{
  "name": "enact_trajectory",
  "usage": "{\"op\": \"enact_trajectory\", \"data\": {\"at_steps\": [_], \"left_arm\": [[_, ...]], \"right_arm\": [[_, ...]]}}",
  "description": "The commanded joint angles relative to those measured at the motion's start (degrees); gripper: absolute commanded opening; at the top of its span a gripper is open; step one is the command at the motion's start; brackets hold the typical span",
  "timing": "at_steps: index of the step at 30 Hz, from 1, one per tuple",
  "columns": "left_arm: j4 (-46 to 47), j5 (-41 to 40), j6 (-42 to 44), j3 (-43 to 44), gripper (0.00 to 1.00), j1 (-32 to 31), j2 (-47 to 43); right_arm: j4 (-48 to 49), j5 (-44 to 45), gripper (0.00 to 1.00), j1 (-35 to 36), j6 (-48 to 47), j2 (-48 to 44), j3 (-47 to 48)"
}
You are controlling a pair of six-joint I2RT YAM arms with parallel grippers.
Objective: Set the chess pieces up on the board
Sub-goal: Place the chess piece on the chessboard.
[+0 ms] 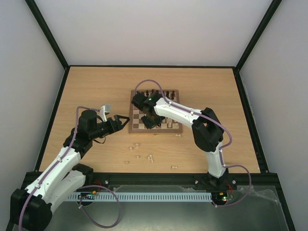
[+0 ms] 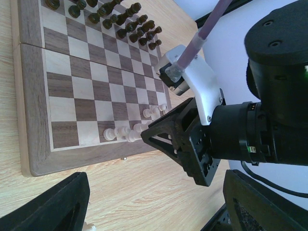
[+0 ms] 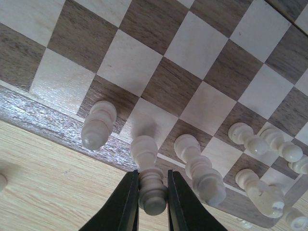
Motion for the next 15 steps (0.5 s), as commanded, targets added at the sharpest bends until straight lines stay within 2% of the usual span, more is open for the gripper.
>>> {"op": "enact_trajectory", "data": {"at_steps": [1, 15], "left_arm": [[1.09, 0.77, 0.43, -0.51, 0.79, 0.48, -0.07], [1.15, 0.87, 0.43, -0.48, 0.79, 0.54, -0.04]], "right_arm": [[-1.49, 1.09, 0.07, 0.28, -0.87, 1.43, -0.64], [-0.61, 1.15, 0.09, 0.26, -1.32, 2.13, -0.04]]}}
